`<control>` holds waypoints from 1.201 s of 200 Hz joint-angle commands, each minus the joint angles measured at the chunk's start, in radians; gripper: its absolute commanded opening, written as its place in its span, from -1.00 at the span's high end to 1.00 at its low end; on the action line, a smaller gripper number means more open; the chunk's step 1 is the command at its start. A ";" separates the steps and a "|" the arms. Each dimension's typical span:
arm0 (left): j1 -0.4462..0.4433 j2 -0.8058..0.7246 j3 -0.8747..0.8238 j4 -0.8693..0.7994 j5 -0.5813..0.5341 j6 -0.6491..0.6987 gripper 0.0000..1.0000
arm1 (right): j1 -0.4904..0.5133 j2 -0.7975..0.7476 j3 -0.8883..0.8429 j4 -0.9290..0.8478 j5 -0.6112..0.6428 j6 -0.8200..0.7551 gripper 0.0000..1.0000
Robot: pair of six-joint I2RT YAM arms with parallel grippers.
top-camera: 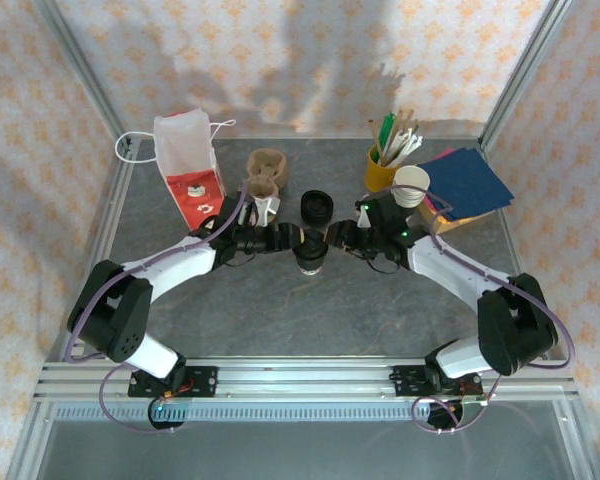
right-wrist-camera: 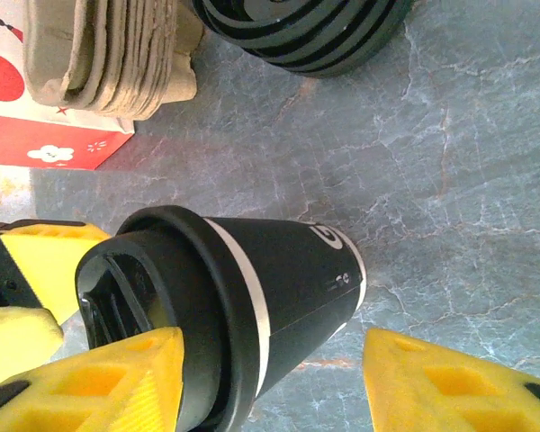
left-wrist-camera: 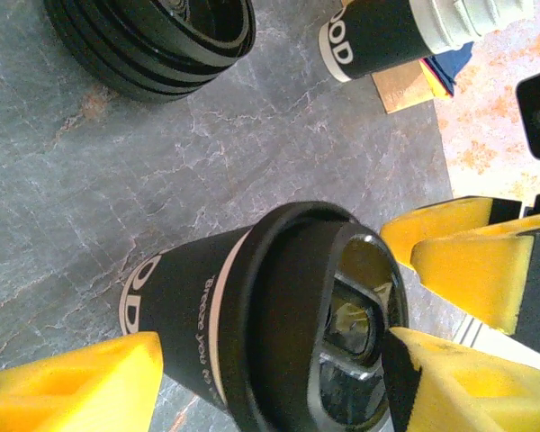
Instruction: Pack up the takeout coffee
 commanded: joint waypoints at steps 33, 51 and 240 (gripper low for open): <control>0.021 -0.071 0.051 -0.083 -0.058 0.026 -0.35 | 0.054 -0.054 0.103 -0.084 0.089 -0.066 -0.11; 0.058 -0.127 0.049 -0.108 -0.100 0.006 -0.35 | 0.097 -0.059 0.144 -0.127 0.174 -0.095 -0.11; 0.246 -0.514 -0.062 -0.145 -0.246 -0.093 -0.43 | 0.385 0.195 0.428 -0.426 0.663 -0.169 -0.67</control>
